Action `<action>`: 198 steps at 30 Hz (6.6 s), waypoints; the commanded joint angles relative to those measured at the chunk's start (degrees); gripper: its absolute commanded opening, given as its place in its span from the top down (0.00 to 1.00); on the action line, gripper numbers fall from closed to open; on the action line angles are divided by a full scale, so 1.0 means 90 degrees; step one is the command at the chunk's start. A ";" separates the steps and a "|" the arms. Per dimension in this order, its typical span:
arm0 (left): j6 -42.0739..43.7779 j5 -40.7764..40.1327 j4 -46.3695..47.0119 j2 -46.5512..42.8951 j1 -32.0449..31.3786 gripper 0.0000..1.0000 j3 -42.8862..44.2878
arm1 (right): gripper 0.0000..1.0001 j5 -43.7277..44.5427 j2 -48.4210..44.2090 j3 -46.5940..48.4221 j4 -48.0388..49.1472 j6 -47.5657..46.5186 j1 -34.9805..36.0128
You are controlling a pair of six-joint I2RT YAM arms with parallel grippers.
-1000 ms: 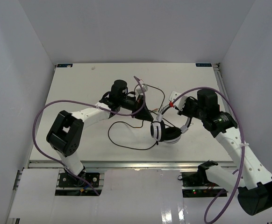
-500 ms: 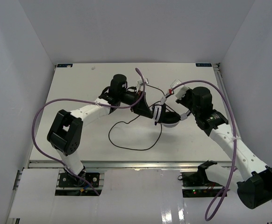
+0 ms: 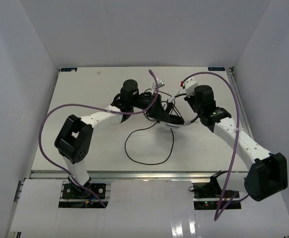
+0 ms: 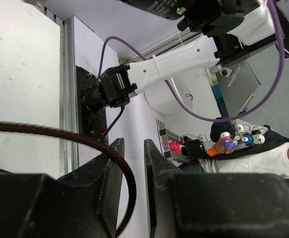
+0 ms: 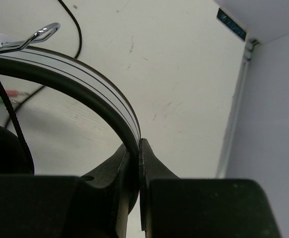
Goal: Wrap the headphones
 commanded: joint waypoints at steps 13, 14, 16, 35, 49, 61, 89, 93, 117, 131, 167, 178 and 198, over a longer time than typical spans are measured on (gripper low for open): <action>0.2639 -0.3004 -0.0424 -0.1771 -0.1197 0.49 -0.1748 | 0.92 -0.1525 0.0600 0.2403 -0.0373 0.5469 -0.0985; 0.2787 -0.3183 -0.0390 -0.1823 -0.1252 0.48 -0.1866 | 0.92 -0.1817 0.0652 0.2496 -0.0449 0.5810 -0.1136; 0.3082 -0.3441 -0.0374 -0.1815 -0.1365 0.47 -0.2063 | 0.92 -0.2343 0.0729 0.2658 -0.0494 0.6069 -0.1428; 0.3959 -0.3664 0.1453 -0.0772 -0.0342 0.66 -0.3432 | 0.92 -0.5445 0.0105 0.3307 -0.1000 0.6788 -0.3384; 0.3740 -0.3321 0.2963 -0.0474 -0.0287 0.27 -0.3799 | 0.92 -0.5637 -0.0061 0.3552 -0.1036 0.6433 -0.3760; 0.4236 -0.4182 0.3593 0.0550 -0.1302 0.13 -0.3220 | 0.92 -0.5838 0.0055 0.3816 -0.1223 0.6567 -0.3745; 0.4186 -0.3494 0.3623 0.0317 -0.1444 1.00 -0.3140 | 0.92 -0.5211 0.0008 0.3406 -0.1415 0.5251 -0.3756; 0.4674 -0.3282 0.2884 -0.0223 -0.1454 1.00 -0.3297 | 0.92 -0.5107 0.0128 0.3340 -0.1378 0.5137 -0.3760; 0.4736 -0.2819 0.2988 -0.1657 -0.0359 1.00 -0.4748 | 0.92 -0.5594 0.0431 0.3216 -0.1376 0.4620 -0.4274; 0.4401 -0.2260 0.2876 -0.2478 -0.0475 1.00 -0.4656 | 0.92 -0.4865 0.0508 0.2945 -0.1214 0.4601 -0.4346; 0.5658 -0.2334 0.0740 -0.2934 -0.0960 1.00 -0.4663 | 0.92 -0.6613 0.0091 0.2766 -0.0876 0.4893 -0.4395; 0.5398 -0.1472 0.0939 -0.2428 0.0282 1.00 -0.3960 | 0.92 -0.8303 -0.0544 0.2357 -0.1234 0.2643 -0.4390; 0.5636 -0.0725 -0.1174 -0.1694 0.1544 1.00 -0.1757 | 0.92 -0.5852 -0.1748 0.1067 -0.2298 -0.1664 -0.2746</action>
